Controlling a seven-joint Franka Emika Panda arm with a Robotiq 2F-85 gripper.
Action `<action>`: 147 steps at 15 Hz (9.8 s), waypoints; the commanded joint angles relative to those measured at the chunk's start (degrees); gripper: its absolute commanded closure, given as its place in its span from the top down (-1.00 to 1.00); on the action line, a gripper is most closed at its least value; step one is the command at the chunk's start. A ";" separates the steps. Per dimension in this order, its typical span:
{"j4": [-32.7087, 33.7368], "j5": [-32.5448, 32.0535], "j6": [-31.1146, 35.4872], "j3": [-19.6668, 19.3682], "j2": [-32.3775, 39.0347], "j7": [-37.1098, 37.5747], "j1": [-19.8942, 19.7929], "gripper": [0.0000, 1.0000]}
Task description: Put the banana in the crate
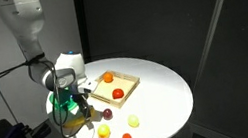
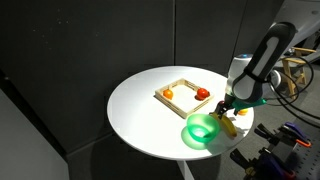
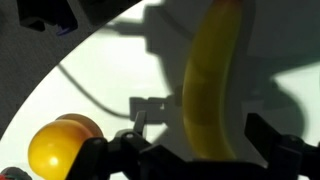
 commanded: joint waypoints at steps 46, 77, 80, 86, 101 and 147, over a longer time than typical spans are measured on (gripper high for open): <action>12.72 -6.80 -27.65 -2.26 -8.48 -0.66 0.65 -0.67; 31.47 -5.77 -29.89 -1.89 5.24 -0.03 0.94 -0.17; 31.49 -5.77 -29.90 -1.89 5.24 0.00 0.94 -0.17; 31.78 -5.83 -30.04 -1.94 5.28 0.14 1.02 -0.67; 37.38 -4.82 -33.13 -1.49 7.57 0.00 0.57 -0.67; 33.34 -4.78 -37.01 -0.52 1.26 -3.14 0.02 1.00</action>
